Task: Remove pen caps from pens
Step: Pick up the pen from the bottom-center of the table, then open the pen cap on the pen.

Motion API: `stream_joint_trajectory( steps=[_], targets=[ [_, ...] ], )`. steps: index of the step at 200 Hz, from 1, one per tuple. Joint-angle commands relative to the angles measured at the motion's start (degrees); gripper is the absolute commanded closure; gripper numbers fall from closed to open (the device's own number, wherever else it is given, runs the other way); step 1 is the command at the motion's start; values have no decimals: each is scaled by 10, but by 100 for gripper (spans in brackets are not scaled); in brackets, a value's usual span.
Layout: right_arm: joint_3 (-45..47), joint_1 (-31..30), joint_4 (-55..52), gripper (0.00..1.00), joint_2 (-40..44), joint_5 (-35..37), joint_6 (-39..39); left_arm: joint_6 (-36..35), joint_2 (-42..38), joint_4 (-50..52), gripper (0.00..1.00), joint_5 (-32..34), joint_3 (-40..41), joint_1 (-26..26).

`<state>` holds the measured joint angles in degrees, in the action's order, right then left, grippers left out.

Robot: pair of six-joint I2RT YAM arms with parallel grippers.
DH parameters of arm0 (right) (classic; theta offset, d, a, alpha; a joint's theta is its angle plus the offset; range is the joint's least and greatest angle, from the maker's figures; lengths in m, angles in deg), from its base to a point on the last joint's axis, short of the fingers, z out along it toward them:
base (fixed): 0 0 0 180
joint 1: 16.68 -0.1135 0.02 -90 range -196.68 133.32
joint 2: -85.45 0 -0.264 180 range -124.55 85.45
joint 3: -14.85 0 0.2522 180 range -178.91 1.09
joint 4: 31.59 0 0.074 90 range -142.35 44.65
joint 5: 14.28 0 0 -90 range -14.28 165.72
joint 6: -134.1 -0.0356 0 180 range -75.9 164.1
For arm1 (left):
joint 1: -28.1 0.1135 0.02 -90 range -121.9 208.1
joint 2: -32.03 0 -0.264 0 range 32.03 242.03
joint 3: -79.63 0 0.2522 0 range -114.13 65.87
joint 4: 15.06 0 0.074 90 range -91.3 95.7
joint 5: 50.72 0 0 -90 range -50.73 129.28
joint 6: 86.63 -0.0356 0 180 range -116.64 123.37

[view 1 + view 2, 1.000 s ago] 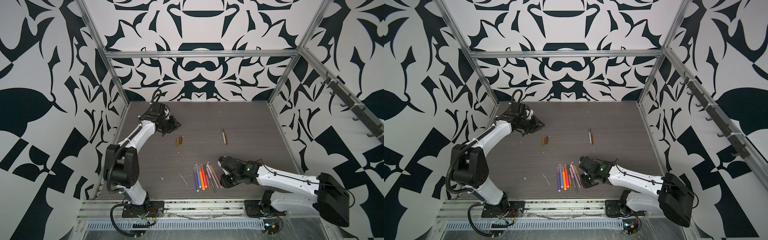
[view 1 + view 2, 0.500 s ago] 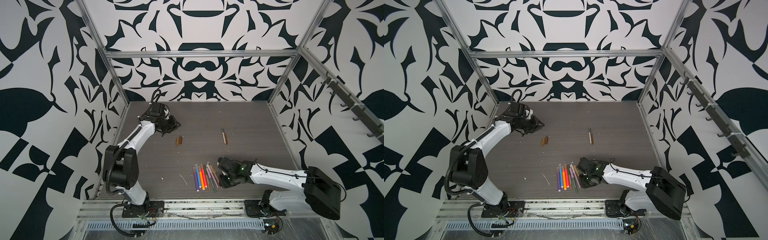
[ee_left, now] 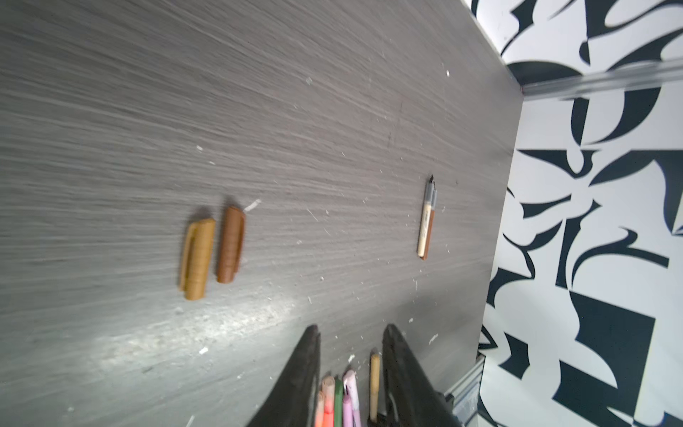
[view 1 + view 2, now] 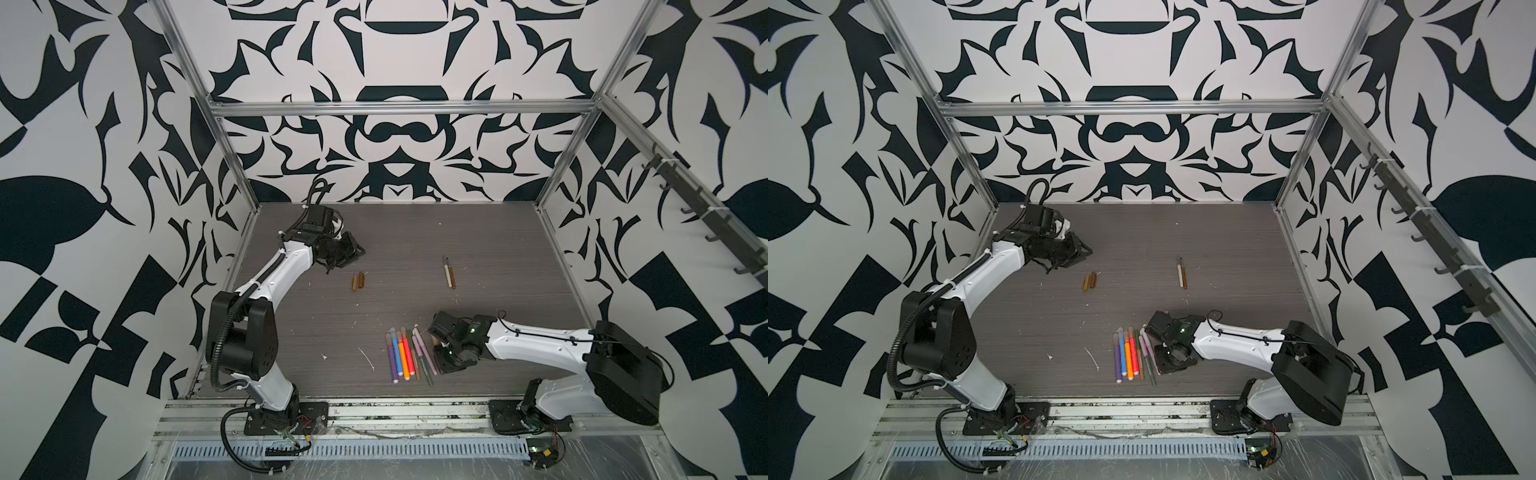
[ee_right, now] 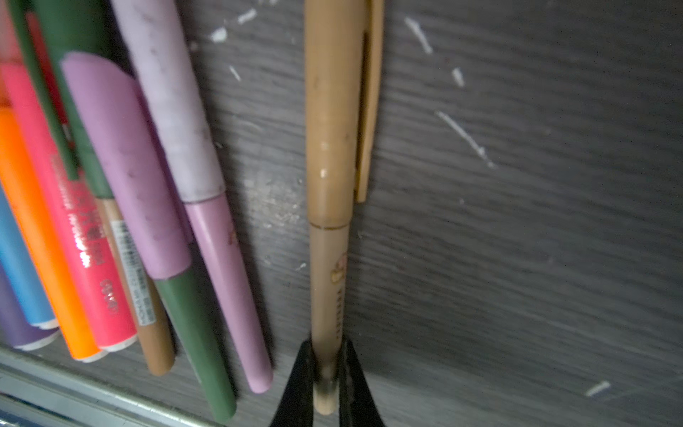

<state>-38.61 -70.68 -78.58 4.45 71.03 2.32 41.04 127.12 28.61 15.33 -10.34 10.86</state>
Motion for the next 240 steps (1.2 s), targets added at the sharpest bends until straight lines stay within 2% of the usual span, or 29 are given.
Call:
stream_joint_trajectory(
  steps=[1, 24, 48, 69, 112, 162, 201, 240],
  targets=[
    [-65, 23, -62, 96, -9, 25, 69, -27, 26, 24, 67, -35, -43, -37],
    [-131, 65, -88, 100, -18, -18, 131, -40, 60, 28, 65, -74, -76, -73],
    [-171, 135, -75, 100, -19, -114, 149, -60, 90, 65, 58, -46, -115, -113],
    [-220, 163, -95, 100, -42, -156, 163, -60, 109, 68, 57, -44, -133, -140],
    [-287, 175, -104, 100, -71, -187, 158, -52, 141, 75, 57, -57, -152, -169],
    [-326, 190, -83, 100, -86, -206, 134, -64, 162, 105, 58, -35, -175, -179],
    [-338, 191, -80, 100, -83, -205, 129, -70, 168, 131, 58, -16, -183, -179],
    [-330, 192, -48, 100, -78, -226, 116, -57, 175, 132, 60, -28, -185, -177]
  ],
)
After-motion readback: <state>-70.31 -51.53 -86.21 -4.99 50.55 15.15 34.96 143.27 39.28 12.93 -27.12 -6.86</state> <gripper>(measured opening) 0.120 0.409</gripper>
